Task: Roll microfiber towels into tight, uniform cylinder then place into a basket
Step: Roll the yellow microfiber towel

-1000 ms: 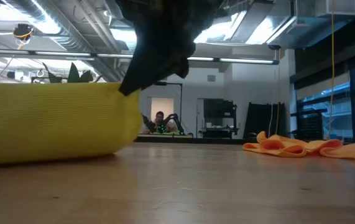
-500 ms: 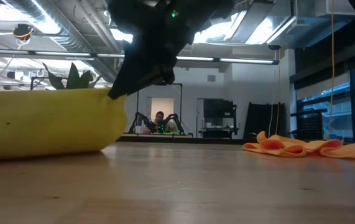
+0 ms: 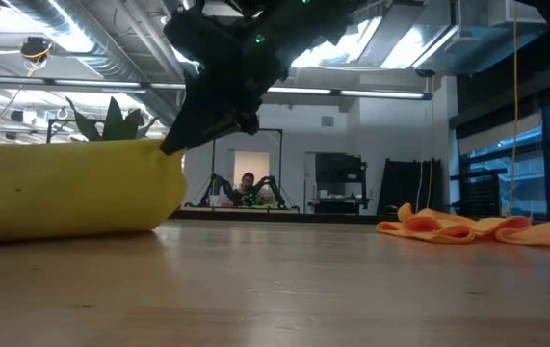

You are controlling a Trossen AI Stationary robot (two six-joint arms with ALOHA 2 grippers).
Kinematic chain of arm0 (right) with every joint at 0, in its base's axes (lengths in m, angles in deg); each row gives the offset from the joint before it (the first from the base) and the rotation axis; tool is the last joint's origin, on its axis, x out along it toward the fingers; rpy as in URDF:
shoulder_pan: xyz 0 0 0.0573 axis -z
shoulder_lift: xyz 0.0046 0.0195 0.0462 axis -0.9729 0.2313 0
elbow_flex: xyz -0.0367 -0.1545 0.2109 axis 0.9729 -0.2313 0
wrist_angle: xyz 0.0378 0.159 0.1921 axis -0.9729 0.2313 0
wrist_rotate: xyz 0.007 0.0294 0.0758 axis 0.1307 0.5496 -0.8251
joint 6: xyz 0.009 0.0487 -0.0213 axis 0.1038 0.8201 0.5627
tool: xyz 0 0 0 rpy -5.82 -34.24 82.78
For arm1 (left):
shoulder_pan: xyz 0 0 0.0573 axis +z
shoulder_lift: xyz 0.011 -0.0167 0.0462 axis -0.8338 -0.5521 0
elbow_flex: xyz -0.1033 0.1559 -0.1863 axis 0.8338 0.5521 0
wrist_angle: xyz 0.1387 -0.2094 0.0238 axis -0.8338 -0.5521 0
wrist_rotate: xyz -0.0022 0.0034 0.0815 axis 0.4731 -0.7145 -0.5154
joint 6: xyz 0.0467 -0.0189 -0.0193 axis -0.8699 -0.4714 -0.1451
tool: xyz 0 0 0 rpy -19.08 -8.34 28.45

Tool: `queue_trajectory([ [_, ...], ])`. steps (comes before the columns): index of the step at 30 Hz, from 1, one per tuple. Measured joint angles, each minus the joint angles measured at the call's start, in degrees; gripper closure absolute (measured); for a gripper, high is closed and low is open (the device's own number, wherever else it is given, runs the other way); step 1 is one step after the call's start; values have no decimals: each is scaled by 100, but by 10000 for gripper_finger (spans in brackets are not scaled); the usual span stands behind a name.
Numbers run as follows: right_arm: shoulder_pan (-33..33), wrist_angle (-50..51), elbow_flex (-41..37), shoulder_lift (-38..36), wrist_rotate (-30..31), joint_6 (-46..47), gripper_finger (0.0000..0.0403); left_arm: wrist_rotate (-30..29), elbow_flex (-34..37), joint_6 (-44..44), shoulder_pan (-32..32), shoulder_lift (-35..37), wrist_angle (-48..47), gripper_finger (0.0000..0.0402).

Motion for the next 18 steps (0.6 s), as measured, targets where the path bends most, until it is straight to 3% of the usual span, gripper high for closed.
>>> queue_trajectory([
  [4,58,126,0,0,-351,63,393,192,0,-153,97,0,157,402],
  [9,-59,354,2,0,-1073,226,393,368,0,-783,27,0,1082,402],
  [18,-898,869,2,0,-1111,769,393,341,0,-989,-293,-2,2392,402],
])
